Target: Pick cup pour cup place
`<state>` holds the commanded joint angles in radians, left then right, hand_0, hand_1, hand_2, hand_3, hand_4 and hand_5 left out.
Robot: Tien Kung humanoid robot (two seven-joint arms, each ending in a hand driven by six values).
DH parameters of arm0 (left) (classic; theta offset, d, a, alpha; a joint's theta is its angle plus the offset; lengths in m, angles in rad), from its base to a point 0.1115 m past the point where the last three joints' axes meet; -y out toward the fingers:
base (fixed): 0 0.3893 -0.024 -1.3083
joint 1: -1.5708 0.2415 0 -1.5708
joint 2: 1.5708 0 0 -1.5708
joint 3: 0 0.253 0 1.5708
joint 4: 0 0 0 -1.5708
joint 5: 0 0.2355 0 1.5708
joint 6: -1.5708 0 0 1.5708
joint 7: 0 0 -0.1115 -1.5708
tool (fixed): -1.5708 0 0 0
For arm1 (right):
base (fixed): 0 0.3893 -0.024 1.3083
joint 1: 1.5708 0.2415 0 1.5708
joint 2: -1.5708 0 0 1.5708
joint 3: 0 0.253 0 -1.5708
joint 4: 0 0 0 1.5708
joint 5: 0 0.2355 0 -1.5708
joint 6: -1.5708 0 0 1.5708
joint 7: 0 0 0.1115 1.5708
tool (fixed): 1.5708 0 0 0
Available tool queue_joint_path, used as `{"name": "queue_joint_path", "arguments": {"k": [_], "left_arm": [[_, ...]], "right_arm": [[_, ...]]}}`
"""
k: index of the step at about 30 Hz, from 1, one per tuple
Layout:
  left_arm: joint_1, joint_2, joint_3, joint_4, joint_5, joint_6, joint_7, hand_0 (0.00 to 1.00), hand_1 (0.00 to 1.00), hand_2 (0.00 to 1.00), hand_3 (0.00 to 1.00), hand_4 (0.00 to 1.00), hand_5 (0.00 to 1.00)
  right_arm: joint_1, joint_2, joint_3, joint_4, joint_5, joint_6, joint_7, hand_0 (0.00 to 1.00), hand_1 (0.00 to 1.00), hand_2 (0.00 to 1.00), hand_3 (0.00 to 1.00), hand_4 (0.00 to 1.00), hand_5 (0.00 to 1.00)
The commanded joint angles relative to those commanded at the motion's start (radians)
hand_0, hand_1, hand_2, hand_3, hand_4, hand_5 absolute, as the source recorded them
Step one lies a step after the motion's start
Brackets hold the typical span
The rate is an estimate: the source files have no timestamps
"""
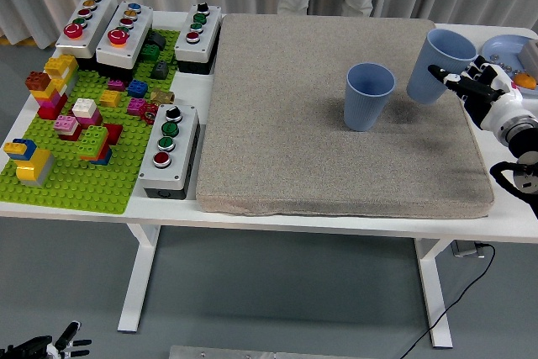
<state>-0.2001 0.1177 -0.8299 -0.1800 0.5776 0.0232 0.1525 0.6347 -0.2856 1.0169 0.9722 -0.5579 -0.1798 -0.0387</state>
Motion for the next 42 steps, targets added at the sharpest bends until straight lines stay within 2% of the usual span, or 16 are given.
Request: {"name": "queue_joint_path", "arguments": {"k": [10, 23, 34, 42], "left_arm": [[-0.001, -0.003, 0.003, 0.000, 0.000, -0.001, 0.000, 0.723, 0.709, 0.742, 0.638, 0.515, 0.976], [-0.006, -0.003, 0.004, 0.000, -0.001, -0.001, -0.001, 0.722, 0.710, 0.742, 0.637, 0.515, 0.976], [-0.007, -0.003, 0.006, 0.000, -0.001, -0.002, -0.001, 0.723, 0.709, 0.742, 0.637, 0.515, 0.976], [-0.001, -0.002, 0.010, 0.000, -0.001, -0.003, -0.001, 0.723, 0.710, 0.741, 0.637, 0.515, 0.976]], "right_arm": [[-0.026, 0.049, -0.001, -0.050, -0.042, -0.011, 0.054, 0.862, 0.702, 0.598, 0.647, 0.731, 0.103], [-0.022, 0.057, -0.016, -0.125, -0.053, 0.008, 0.115, 0.868, 0.703, 0.594, 0.644, 0.724, 0.099], [-0.035, 0.067, -0.073, -0.136, -0.142, -0.022, 0.184, 0.868, 0.704, 0.594, 0.641, 0.724, 0.099], [-0.040, 0.069, -0.085, -0.143, -0.160, -0.026, 0.201, 0.868, 0.705, 0.595, 0.641, 0.723, 0.097]]}}
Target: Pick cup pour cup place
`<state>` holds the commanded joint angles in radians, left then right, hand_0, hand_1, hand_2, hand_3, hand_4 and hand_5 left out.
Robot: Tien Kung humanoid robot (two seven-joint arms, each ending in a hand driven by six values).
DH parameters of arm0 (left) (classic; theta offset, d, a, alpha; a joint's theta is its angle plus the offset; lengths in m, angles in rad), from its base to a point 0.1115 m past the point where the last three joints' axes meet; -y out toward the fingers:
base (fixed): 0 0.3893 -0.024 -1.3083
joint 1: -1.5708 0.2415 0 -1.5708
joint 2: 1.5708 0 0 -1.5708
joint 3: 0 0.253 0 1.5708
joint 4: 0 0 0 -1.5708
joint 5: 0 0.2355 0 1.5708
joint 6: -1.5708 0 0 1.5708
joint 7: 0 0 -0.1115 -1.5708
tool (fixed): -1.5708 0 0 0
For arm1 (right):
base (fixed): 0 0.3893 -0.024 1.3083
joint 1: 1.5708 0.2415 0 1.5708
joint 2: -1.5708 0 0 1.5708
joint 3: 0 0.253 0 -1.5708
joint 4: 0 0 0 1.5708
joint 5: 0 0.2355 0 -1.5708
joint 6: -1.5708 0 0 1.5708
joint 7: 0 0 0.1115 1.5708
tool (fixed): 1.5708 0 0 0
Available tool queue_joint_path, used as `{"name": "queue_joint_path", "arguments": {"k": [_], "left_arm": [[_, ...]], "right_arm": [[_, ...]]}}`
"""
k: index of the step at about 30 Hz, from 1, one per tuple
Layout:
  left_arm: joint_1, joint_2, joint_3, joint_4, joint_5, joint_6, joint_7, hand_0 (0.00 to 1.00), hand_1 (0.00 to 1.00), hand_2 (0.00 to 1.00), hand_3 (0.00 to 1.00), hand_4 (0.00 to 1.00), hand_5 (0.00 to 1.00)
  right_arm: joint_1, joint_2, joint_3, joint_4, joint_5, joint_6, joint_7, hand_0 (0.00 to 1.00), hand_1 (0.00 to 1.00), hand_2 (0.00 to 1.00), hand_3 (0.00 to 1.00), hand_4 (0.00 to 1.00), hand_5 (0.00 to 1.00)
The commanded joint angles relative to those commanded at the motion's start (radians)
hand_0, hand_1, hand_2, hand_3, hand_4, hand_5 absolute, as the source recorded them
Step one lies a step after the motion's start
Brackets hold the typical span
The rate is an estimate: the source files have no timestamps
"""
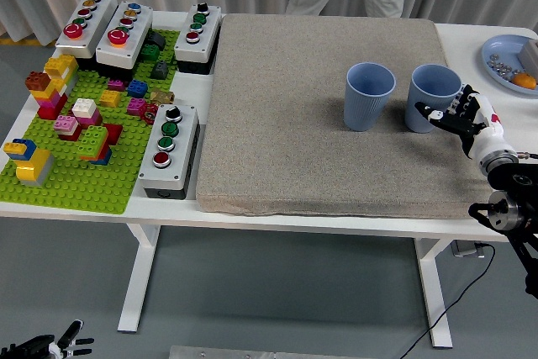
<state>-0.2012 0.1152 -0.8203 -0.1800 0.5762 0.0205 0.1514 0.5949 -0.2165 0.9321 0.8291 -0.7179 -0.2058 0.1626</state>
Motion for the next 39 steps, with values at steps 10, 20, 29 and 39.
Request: {"name": "queue_joint_path", "arguments": {"k": [10, 20, 29, 39], "left_arm": [[0.000, 0.000, 0.002, 0.000, -0.002, 0.000, 0.000, 0.723, 0.710, 0.741, 0.638, 0.516, 0.978], [-0.001, 0.000, 0.001, 0.000, -0.002, 0.000, 0.000, 0.723, 0.709, 0.740, 0.638, 0.516, 0.978], [-0.001, -0.001, -0.001, 0.000, -0.001, 0.000, -0.001, 0.723, 0.709, 0.740, 0.638, 0.516, 0.978], [-0.001, -0.001, -0.004, 0.000, 0.001, 0.000, 0.000, 0.723, 0.709, 0.740, 0.638, 0.517, 0.979]], "right_arm": [[0.000, -0.003, 0.004, -0.003, -0.009, 0.036, -0.001, 0.889, 0.810, 0.807, 0.832, 0.743, 0.111], [0.005, -0.006, 0.018, -0.005, -0.059, 0.088, -0.049, 0.910, 0.868, 0.945, 0.929, 0.801, 0.173], [0.006, -0.009, 0.027, -0.005, -0.070, 0.097, -0.064, 0.930, 0.901, 0.998, 0.998, 0.834, 0.215], [0.006, -0.014, 0.032, -0.001, -0.084, 0.104, -0.079, 0.932, 0.907, 0.998, 0.998, 0.833, 0.213]]}}
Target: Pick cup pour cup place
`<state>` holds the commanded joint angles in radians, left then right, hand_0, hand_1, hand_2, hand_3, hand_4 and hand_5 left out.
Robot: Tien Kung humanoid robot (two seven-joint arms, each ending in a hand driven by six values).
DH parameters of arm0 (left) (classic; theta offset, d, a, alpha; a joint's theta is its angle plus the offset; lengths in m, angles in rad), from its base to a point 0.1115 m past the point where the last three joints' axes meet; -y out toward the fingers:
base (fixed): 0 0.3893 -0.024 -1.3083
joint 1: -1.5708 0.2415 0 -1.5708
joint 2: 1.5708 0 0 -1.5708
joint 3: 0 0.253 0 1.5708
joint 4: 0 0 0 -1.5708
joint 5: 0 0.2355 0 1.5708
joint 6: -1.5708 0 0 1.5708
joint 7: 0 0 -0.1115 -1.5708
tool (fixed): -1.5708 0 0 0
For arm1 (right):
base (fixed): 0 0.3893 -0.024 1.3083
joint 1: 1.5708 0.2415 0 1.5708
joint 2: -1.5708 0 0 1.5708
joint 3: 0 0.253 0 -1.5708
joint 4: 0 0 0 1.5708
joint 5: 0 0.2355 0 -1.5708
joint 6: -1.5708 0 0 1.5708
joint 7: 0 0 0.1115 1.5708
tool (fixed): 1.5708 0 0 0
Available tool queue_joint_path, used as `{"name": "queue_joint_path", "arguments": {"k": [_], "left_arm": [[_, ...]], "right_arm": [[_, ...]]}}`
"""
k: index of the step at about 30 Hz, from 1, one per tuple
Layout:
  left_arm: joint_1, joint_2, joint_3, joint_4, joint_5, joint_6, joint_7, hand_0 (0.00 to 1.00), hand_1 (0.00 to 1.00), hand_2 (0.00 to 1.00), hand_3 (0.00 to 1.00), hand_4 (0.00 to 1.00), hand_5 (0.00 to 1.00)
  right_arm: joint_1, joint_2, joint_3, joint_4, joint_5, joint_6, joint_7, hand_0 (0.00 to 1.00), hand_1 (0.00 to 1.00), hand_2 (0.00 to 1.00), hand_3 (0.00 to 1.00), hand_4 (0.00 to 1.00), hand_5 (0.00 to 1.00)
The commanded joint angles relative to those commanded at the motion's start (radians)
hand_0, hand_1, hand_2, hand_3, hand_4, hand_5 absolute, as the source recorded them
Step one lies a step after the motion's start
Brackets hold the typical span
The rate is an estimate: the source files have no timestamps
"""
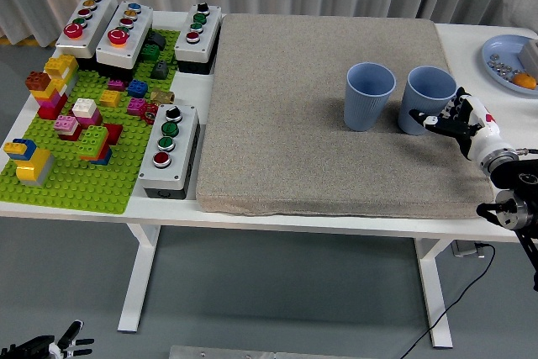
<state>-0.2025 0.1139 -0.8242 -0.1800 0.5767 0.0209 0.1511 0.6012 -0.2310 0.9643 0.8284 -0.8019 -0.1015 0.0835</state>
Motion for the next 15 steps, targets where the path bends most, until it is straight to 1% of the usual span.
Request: {"name": "queue_joint_path", "arguments": {"k": [11, 12, 15], "left_arm": [[0.005, 0.001, 0.001, 0.000, -0.003, 0.000, 0.000, 0.724, 0.709, 0.741, 0.638, 0.517, 0.980], [0.006, 0.001, 0.001, 0.000, -0.002, 0.000, 0.000, 0.723, 0.709, 0.740, 0.638, 0.516, 0.978], [0.007, 0.002, 0.002, 0.000, -0.002, 0.000, 0.001, 0.723, 0.709, 0.740, 0.638, 0.516, 0.978]], "right_arm": [[-0.002, -0.005, 0.002, 0.009, -0.008, 0.004, -0.011, 0.933, 0.912, 0.998, 0.998, 0.829, 0.214], [-0.003, -0.006, 0.002, 0.011, -0.009, 0.004, -0.012, 0.938, 0.911, 0.998, 0.998, 0.862, 0.246], [-0.005, -0.008, 0.000, 0.014, -0.010, 0.008, -0.015, 0.938, 0.911, 0.998, 0.998, 0.862, 0.246]]}}
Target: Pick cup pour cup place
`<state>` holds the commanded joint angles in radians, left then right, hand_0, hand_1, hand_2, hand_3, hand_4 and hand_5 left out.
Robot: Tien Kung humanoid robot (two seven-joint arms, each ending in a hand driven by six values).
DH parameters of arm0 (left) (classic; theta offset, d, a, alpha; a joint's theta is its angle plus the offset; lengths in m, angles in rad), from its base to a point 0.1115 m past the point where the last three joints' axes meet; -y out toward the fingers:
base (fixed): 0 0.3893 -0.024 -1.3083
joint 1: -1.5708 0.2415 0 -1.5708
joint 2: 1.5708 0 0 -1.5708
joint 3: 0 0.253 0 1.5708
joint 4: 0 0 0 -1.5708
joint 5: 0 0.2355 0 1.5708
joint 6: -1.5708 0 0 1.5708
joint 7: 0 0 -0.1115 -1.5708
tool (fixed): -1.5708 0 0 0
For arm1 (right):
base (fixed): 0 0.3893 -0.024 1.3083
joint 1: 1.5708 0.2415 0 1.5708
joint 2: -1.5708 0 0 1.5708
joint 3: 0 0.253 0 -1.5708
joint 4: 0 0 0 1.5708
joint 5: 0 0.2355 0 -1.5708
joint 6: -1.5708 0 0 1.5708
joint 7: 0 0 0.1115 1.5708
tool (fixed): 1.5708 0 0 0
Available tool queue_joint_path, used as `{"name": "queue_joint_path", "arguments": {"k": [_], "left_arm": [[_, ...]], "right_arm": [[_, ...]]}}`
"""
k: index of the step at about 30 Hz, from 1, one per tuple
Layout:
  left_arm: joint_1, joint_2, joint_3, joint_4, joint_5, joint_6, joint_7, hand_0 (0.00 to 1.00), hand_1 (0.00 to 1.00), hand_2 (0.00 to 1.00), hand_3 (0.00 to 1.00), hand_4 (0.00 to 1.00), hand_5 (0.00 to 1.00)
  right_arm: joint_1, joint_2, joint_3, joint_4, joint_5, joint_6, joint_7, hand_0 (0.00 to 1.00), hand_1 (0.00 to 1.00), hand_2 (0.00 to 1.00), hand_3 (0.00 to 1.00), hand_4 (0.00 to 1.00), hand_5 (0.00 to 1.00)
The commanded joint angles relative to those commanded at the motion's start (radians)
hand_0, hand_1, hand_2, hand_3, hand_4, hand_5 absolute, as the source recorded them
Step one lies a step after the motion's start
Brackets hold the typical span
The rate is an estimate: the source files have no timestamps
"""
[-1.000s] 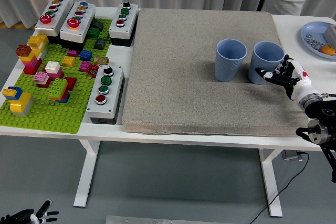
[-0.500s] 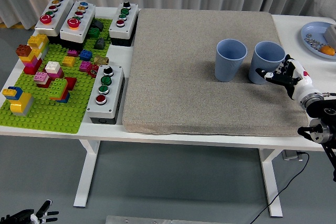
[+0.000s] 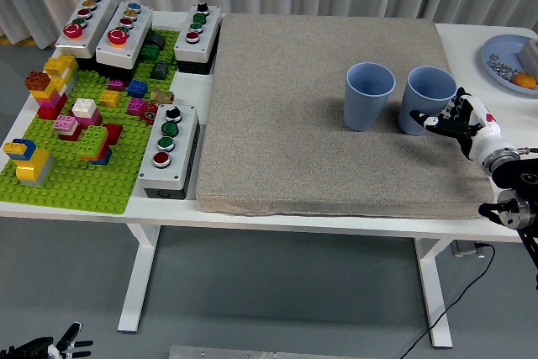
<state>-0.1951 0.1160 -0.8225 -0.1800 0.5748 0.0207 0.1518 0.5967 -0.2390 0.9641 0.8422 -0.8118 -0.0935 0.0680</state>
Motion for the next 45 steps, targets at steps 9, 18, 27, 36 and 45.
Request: {"name": "queue_joint_path", "arguments": {"k": [9, 18, 27, 36, 45], "left_arm": [[0.007, 0.001, 0.002, 0.000, -0.002, 0.000, 0.001, 0.723, 0.709, 0.740, 0.637, 0.517, 0.979], [0.006, 0.001, 0.003, 0.000, -0.005, 0.000, 0.000, 0.723, 0.708, 0.740, 0.638, 0.517, 0.979], [0.008, 0.003, -0.002, 0.000, -0.005, 0.001, 0.000, 0.724, 0.709, 0.740, 0.638, 0.517, 0.981], [0.010, 0.006, -0.014, 0.000, 0.003, 0.001, 0.001, 0.724, 0.709, 0.739, 0.638, 0.517, 0.981], [0.012, 0.010, -0.023, 0.000, 0.012, -0.001, 0.003, 0.723, 0.709, 0.738, 0.638, 0.517, 0.982]], "right_arm": [[-0.003, 0.000, 0.005, 0.002, -0.008, 0.002, -0.010, 0.943, 0.921, 0.998, 0.998, 0.865, 0.256], [-0.003, -0.012, 0.015, 0.015, -0.019, 0.008, -0.025, 0.946, 0.923, 0.998, 0.998, 0.867, 0.260], [-0.038, -0.065, 0.037, 0.105, -0.033, 0.013, -0.045, 0.945, 0.919, 0.998, 0.998, 0.871, 0.266], [-0.084, -0.109, 0.074, 0.194, -0.036, 0.016, -0.064, 0.945, 0.920, 0.998, 0.998, 0.872, 0.267], [-0.119, -0.129, 0.090, 0.244, -0.031, 0.013, -0.065, 0.943, 0.922, 0.998, 0.998, 0.875, 0.273]]}}
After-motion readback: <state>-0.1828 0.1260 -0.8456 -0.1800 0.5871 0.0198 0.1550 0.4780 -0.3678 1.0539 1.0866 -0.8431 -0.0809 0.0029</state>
